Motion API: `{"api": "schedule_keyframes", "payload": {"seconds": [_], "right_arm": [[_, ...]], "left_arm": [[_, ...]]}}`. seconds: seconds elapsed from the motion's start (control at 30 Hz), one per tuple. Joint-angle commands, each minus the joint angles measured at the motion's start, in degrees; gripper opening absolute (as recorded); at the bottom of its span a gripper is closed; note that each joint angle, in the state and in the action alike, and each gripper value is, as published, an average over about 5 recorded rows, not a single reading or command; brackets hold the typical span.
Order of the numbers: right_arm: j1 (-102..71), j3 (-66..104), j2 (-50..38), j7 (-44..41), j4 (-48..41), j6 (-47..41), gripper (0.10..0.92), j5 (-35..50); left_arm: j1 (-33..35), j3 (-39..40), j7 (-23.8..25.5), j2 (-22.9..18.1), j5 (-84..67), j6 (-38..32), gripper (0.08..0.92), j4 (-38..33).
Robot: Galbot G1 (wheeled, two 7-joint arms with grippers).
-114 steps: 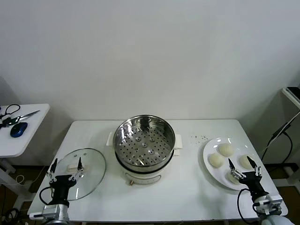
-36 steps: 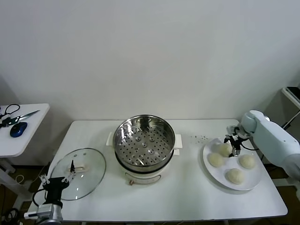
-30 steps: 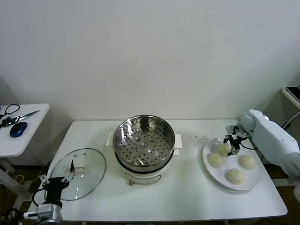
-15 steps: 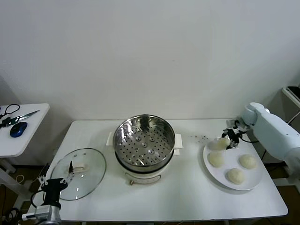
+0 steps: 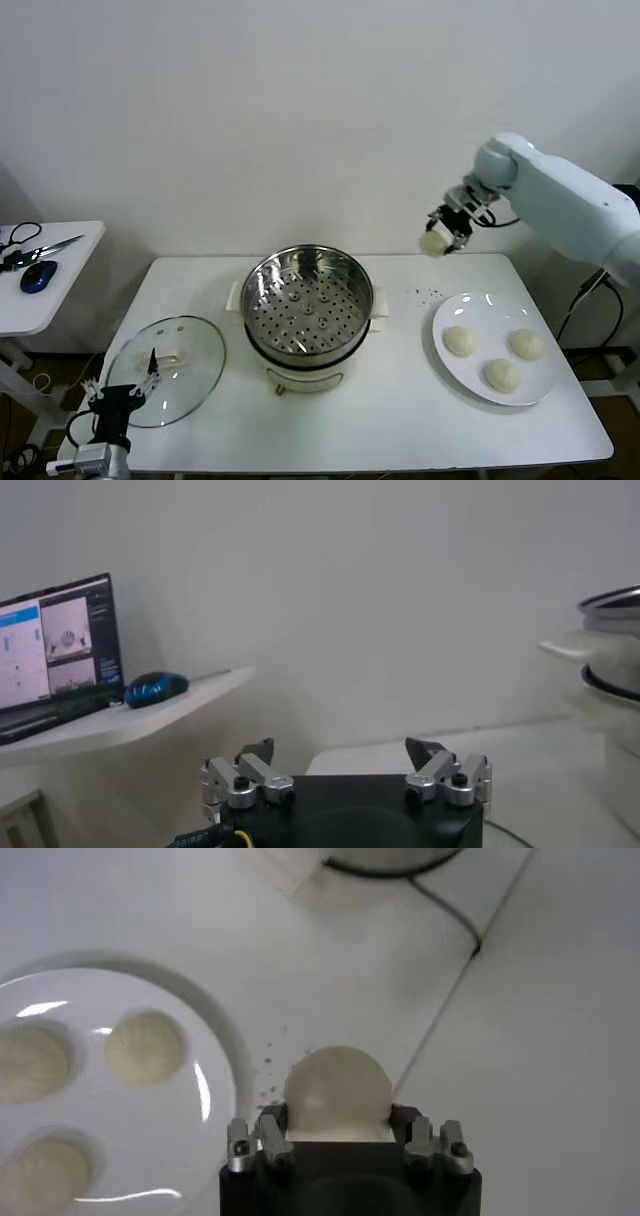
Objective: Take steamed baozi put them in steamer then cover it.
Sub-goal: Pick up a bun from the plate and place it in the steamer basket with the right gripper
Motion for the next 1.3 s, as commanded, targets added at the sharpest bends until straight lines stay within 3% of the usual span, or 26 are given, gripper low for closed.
{"api": "schedule_keyframes", "payload": {"seconds": [0.03, 0.33, 0.57, 0.9, 1.3], "right_arm": [[7.38, -5.54, 13.04, -0.93, 4.81, 7.60, 0.670, -0.75], [-0.43, -2.13, 20.97, 2.64, 3.56, 14.73, 0.675, -16.84], [-5.60, -1.80, 23.66, 4.83, 2.54, 15.97, 0.681, -23.67], [-10.06, -1.74, 24.90, 5.94, 0.57, 16.72, 0.687, -27.98], [-11.41, -1.97, 25.49, 6.05, -2.52, 16.08, 0.691, -26.36]], "left_arm": [[0.42, 0.08, 0.06, 0.21, -0.11, -0.13, 0.823, -0.13], [0.80, 0.10, 0.13, 1.15, -0.34, -0.09, 0.823, -0.45], [0.89, 0.11, 0.19, 1.28, -0.26, -0.17, 0.823, -0.22], [0.91, 0.07, 0.26, 1.83, -0.20, -0.24, 0.823, 0.19], [0.83, 0.06, 0.15, 1.64, -0.52, 0.00, 0.823, 0.39]]}}
